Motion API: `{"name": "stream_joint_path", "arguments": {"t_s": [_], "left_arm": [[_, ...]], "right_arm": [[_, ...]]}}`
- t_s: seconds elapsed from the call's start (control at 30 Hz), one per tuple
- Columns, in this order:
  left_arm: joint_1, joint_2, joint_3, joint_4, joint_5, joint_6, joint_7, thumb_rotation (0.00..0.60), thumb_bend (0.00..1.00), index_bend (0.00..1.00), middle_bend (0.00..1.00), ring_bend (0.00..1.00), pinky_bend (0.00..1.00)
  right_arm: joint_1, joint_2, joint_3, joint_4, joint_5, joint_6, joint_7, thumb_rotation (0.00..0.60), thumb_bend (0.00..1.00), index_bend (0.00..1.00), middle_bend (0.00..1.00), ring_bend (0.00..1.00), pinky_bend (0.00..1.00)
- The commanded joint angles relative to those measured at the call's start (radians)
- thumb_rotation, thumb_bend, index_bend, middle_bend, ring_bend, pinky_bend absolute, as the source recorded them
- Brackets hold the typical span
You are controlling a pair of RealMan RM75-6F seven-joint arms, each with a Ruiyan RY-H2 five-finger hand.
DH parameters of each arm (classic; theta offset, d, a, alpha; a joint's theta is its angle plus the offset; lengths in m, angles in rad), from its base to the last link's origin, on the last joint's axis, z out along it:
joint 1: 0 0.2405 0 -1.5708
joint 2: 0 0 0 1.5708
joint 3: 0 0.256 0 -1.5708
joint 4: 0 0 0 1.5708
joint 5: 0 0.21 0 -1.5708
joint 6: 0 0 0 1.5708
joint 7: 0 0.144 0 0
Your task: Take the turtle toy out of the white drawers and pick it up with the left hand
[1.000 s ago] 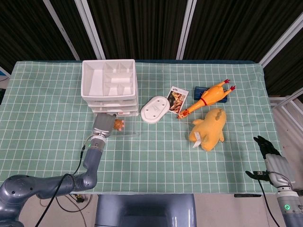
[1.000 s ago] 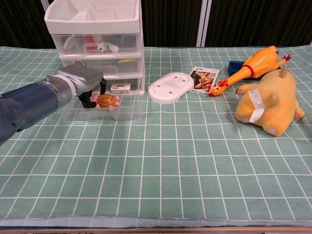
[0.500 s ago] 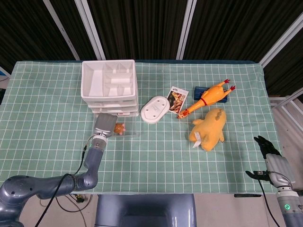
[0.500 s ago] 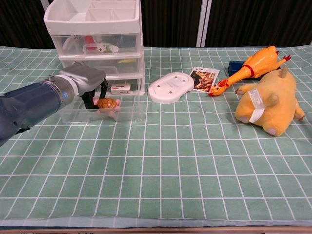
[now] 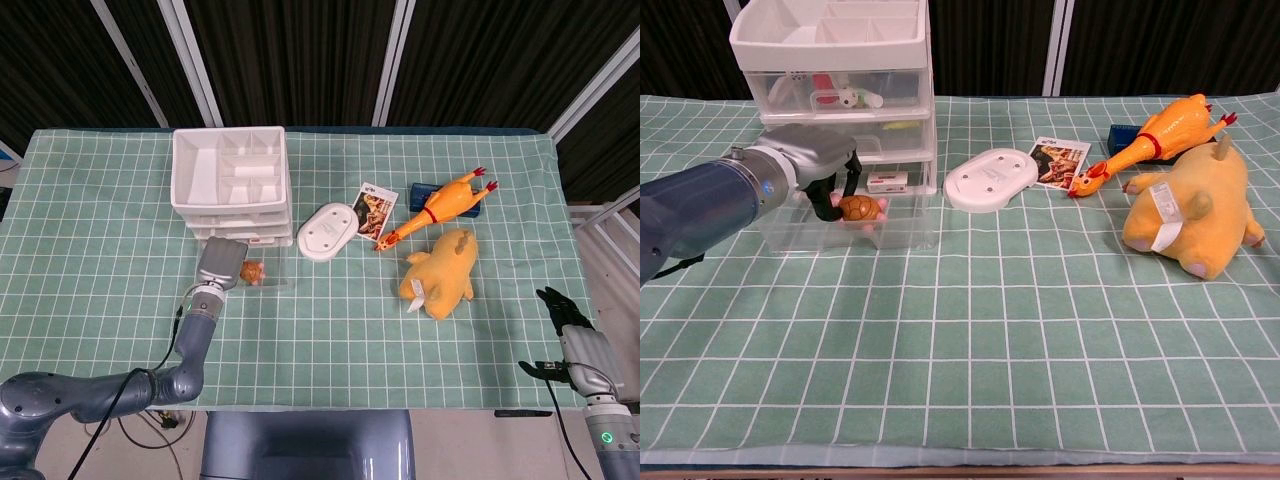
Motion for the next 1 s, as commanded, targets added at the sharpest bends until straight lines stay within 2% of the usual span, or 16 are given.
{"name": "stream_joint_path", "arguments": {"t_s": [0.03,0.17,0.43,0.7,0.83,1.0], "left_arm": [[0.005,0.035,-0.014,-0.059,0.039,0.029,-0.017,0.600,0.37,0.60,1.00,1.00,1.00],[0.013,0.080,-0.017,-0.140,0.075,0.058,-0.019,0.600,0.39,0.59,1.00,1.00,1.00],[0.064,0.221,-0.011,-0.411,0.139,0.150,-0.026,0.600,0.42,0.59,1.00,1.00,1.00],[0.132,0.344,0.078,-0.646,0.186,0.201,-0.006,0.600,0.42,0.58,1.00,1.00,1.00],[0.160,0.356,0.127,-0.688,0.200,0.204,-0.011,0.600,0.42,0.58,1.00,1.00,1.00],[0.179,0.336,0.172,-0.677,0.190,0.193,-0.007,0.600,0.42,0.57,1.00,1.00,1.00]], "right_arm": [[0.000,0.000,0.000,0.000,-0.001,0.000,0.000,0.600,0.09,0.00,0.00,0.00,0.19],[0.000,0.000,0.000,0.000,-0.001,0.000,0.000,0.600,0.09,0.00,0.00,0.00,0.19],[-0.002,-0.002,-0.001,0.000,-0.006,0.008,-0.011,0.600,0.09,0.00,0.00,0.00,0.19],[-0.003,-0.005,-0.001,-0.002,-0.007,0.014,-0.021,0.600,0.09,0.00,0.00,0.00,0.19],[-0.004,-0.006,-0.001,-0.003,-0.007,0.016,-0.023,0.600,0.09,0.00,0.00,0.00,0.19],[-0.004,-0.005,0.000,-0.005,-0.004,0.014,-0.021,0.600,0.10,0.00,0.00,0.00,0.19]]}}
